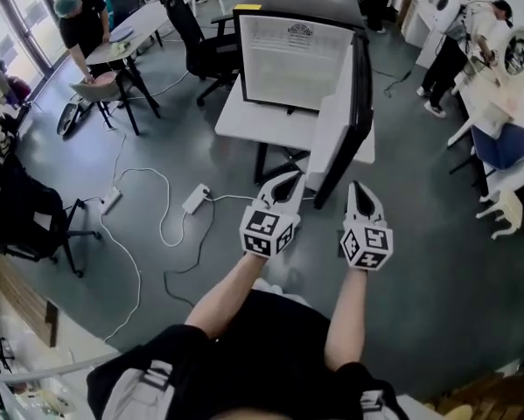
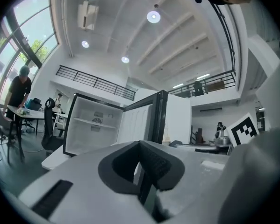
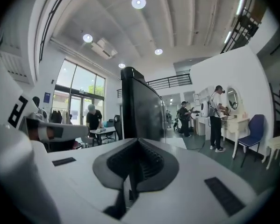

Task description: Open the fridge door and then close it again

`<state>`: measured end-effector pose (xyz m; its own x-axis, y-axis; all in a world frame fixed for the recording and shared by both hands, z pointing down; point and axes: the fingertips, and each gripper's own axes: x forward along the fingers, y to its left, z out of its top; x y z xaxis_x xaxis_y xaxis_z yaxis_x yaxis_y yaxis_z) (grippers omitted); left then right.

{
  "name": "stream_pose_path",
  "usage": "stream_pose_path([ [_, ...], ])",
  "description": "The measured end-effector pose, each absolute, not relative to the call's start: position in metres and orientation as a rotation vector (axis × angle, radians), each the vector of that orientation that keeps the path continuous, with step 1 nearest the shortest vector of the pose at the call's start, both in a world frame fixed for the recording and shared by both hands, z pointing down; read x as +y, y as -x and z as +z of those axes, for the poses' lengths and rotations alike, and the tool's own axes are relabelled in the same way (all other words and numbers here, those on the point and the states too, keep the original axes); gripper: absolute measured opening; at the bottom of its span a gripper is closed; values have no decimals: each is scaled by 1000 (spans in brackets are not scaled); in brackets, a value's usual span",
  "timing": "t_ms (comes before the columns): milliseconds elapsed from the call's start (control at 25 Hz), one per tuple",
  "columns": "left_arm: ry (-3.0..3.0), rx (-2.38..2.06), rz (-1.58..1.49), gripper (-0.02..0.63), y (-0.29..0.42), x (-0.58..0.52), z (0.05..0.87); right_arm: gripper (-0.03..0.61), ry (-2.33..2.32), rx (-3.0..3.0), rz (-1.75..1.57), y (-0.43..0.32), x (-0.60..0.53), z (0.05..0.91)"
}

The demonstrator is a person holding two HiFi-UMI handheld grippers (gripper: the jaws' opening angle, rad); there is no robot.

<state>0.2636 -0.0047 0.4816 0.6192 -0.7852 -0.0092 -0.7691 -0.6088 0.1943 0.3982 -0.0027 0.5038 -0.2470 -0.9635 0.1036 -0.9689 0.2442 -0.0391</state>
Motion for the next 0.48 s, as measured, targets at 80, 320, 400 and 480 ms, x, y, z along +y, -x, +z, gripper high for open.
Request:
stream_pose_path([
  [80, -2659, -1310, -150, -2, -263, -2, 483, -6, -1878, -2471, 103, -393, 2, 497],
  [320, -2660, -1349, -173, -2, -259, 2, 472, -6, -1871, -2526, 38, -386, 10, 477],
  [400, -2663, -1353, -174, 0, -259, 2, 469, -6, -1859, -2533, 31, -383, 9, 475],
  [480, -2667, -1350, -173, 0, -259, 1, 469, -6, -1856, -2533, 31, -382, 8, 475],
])
